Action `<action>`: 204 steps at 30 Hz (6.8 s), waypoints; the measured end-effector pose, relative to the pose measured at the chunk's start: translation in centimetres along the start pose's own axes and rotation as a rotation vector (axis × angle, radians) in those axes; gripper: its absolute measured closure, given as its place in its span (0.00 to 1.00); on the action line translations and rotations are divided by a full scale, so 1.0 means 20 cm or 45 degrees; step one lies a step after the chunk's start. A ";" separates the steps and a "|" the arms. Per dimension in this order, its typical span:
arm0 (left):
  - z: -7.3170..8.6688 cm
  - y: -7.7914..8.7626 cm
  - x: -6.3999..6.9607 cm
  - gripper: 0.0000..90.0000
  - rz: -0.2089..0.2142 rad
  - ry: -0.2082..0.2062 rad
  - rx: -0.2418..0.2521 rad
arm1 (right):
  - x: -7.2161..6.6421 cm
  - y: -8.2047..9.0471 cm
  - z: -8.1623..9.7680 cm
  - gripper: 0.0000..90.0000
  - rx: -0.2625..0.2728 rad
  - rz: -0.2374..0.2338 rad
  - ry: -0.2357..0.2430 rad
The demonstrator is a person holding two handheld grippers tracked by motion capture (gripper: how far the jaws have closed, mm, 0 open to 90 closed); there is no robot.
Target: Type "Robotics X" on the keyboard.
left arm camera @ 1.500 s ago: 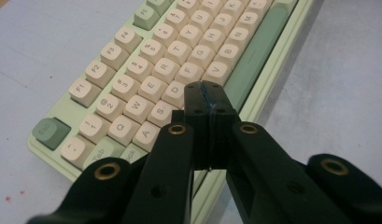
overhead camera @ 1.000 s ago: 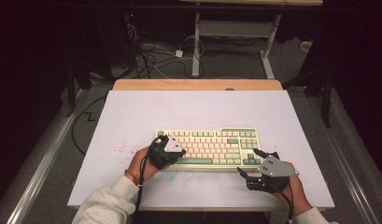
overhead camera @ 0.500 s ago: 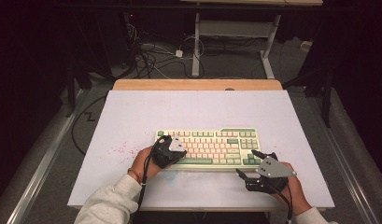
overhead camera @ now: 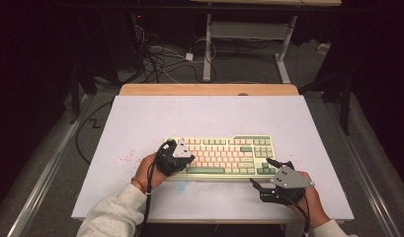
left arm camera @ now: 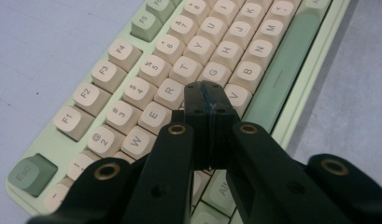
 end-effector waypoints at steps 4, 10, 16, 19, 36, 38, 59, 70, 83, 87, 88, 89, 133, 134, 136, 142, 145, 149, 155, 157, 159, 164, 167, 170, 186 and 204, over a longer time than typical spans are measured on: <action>0.01 0.01 -0.02 0.97 -0.010 0.019 0.008 | 0.00 0.00 0.00 0.24 -0.001 0.000 0.004; 0.02 0.01 -0.04 0.97 -0.020 0.036 0.004 | 0.00 0.00 0.00 0.24 -0.002 0.001 0.005; 0.04 0.00 -0.07 0.97 -0.029 0.063 -0.001 | 0.00 0.00 0.00 0.24 -0.006 0.001 0.007; 0.04 0.00 -0.08 0.97 -0.033 0.070 -0.005 | 0.00 -0.01 0.00 0.24 -0.007 -0.001 0.006; 0.06 -0.01 -0.09 0.97 -0.031 0.051 -0.046 | -0.01 -0.01 0.00 0.24 -0.010 -0.004 0.012; 0.06 -0.01 -0.08 0.97 -0.029 0.058 -0.040 | -0.01 -0.01 0.00 0.24 -0.011 -0.003 0.014; 0.07 -0.01 -0.09 0.97 -0.054 0.047 -0.043 | -0.01 0.00 0.00 0.24 -0.014 -0.008 0.022; 0.07 -0.02 -0.08 0.97 -0.044 0.033 -0.052 | -0.01 -0.01 0.00 0.24 -0.018 -0.007 0.032; 0.05 0.01 -0.07 0.97 -0.065 0.019 -0.019 | -0.01 0.00 0.00 0.24 -0.016 -0.004 0.027; 0.05 0.03 -0.07 0.97 -0.067 0.015 -0.008 | -0.01 0.00 0.00 0.24 -0.016 -0.003 0.027; 0.04 0.03 -0.07 0.97 -0.069 0.012 -0.005 | -0.02 0.00 0.00 0.24 -0.015 -0.004 0.026; 0.04 0.03 -0.07 0.97 -0.071 0.011 -0.001 | -0.01 0.00 0.00 0.24 -0.016 -0.004 0.027; 0.01 0.15 0.04 0.97 -0.031 -0.066 0.090 | -0.01 0.00 0.00 0.24 -0.013 -0.006 0.029; 0.01 0.15 0.04 0.97 -0.029 -0.067 0.091 | -0.01 0.00 0.00 0.24 -0.013 -0.005 0.028; 0.00 0.15 0.05 0.97 -0.021 -0.075 0.089 | -0.01 0.00 0.00 0.24 -0.012 -0.004 0.028; 0.01 0.14 0.08 0.97 -0.002 -0.091 0.080 | -0.01 0.00 0.00 0.25 -0.013 -0.005 0.029; 0.00 0.13 0.09 0.97 0.010 -0.094 0.084 | -0.01 0.00 0.00 0.25 -0.014 -0.006 0.030; 0.00 0.12 0.11 0.97 0.028 -0.106 0.080 | -0.01 0.00 0.00 0.25 -0.013 -0.007 0.031; 0.00 0.10 0.14 0.97 0.056 -0.126 0.063 | -0.01 0.00 0.00 0.25 -0.015 -0.008 0.033; 0.00 0.09 0.14 0.97 0.064 -0.129 0.062 | -0.01 0.00 0.00 0.25 -0.015 -0.008 0.034; 0.00 0.09 0.15 0.97 0.067 -0.131 0.060 | -0.01 0.00 0.00 0.25 -0.017 -0.007 0.034; 0.00 0.08 0.15 0.97 0.073 -0.134 0.054 | -0.01 0.00 0.00 0.25 -0.016 -0.008 0.034; 0.00 0.07 0.16 0.97 0.074 -0.136 0.046 | -0.01 0.00 0.00 0.25 -0.018 -0.009 0.035; 0.01 0.06 0.15 0.97 0.072 -0.132 0.042 | -0.01 0.00 0.00 0.25 -0.019 -0.010 0.036; 0.01 0.04 0.13 0.97 0.066 -0.126 0.031 | -0.02 0.00 0.00 0.25 -0.023 -0.015 0.039; 0.01 0.02 0.14 0.97 0.067 -0.138 0.008 | -0.02 0.00 0.00 0.25 -0.026 -0.019 0.044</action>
Point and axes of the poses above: each handheld gripper's, and its own axes: y roughly backward along the jaws, z roughly out of its underside, x roughly to its right, the point moved 4 cm from there along -y, roughly forward along the jaws, and after that the axes turned 4 degrees about x, right-handed, at the moved point
